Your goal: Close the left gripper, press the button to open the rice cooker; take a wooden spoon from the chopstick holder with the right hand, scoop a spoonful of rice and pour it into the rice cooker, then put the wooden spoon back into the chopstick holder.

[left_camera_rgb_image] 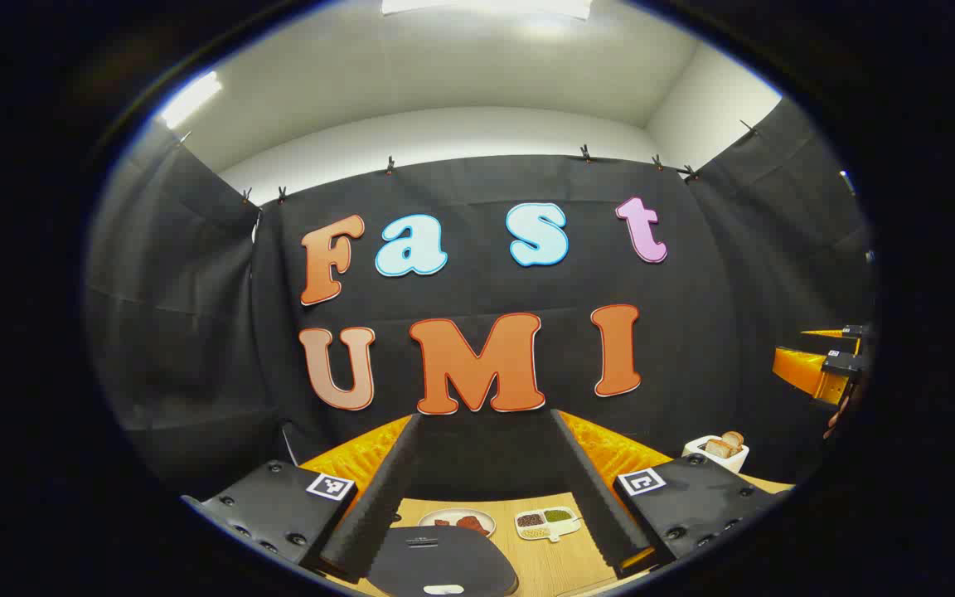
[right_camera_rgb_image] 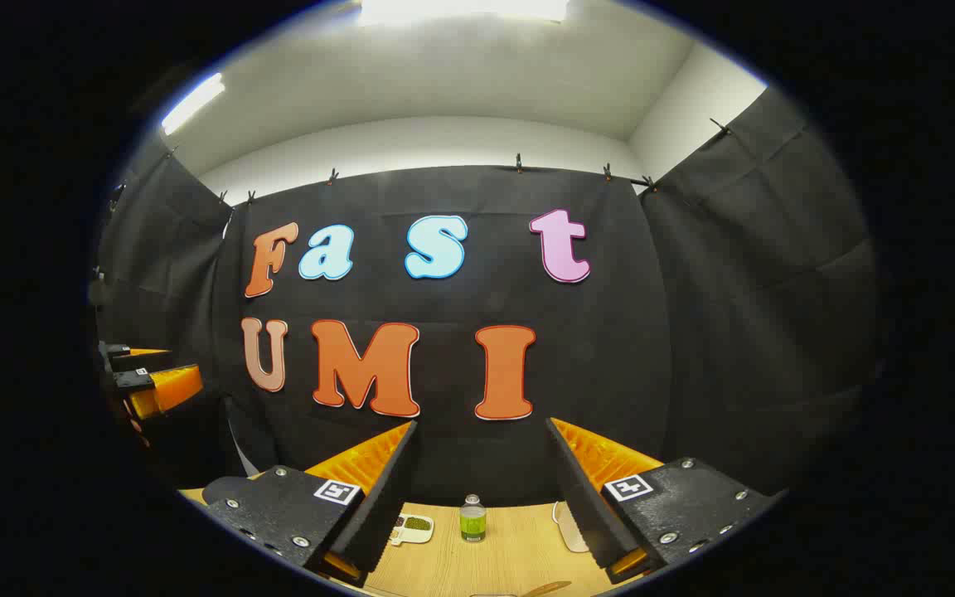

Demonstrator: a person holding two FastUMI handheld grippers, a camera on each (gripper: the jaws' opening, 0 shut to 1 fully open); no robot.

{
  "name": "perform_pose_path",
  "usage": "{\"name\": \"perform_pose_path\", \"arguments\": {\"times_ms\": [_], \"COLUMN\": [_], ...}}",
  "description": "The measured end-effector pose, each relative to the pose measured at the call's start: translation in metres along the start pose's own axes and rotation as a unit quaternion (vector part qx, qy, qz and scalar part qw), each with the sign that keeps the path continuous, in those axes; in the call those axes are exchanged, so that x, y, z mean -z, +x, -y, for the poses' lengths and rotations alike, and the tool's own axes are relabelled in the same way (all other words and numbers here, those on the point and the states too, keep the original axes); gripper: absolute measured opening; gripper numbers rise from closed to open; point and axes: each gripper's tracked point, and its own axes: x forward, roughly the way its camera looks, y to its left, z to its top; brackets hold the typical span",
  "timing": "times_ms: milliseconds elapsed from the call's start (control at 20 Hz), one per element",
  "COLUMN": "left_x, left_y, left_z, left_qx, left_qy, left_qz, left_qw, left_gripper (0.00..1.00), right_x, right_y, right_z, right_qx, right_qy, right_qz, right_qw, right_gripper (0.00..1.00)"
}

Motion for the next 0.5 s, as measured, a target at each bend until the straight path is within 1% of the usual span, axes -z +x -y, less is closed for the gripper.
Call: {"name": "perform_pose_path", "arguments": {"times_ms": [200, 250, 350, 500], "left_x": [0.020, 0.025, 0.026, 0.025], "left_y": [-0.001, -0.003, -0.003, -0.006], "left_z": [0.006, 0.005, 0.004, 0.008], "left_qx": [0.005, 0.003, 0.001, 0.003], "left_qy": [-0.042, -0.041, -0.035, -0.031], "left_qz": [-0.035, -0.040, -0.043, -0.041], "left_qw": [0.999, 0.998, 0.998, 0.999], "left_gripper": [0.93, 0.98, 0.93, 0.97], "right_x": [0.002, 0.002, 0.004, 0.005], "right_y": [-0.001, -0.002, -0.003, -0.003], "right_z": [0.000, -0.001, -0.001, 0.001], "right_qx": [0.000, 0.000, -0.001, 0.003], "right_qy": [0.001, 0.002, 0.001, 0.001], "right_qz": [-0.001, -0.002, -0.004, -0.005], "right_qw": [1.000, 1.000, 1.000, 1.000], "right_gripper": [0.92, 0.92, 0.92, 0.92]}}
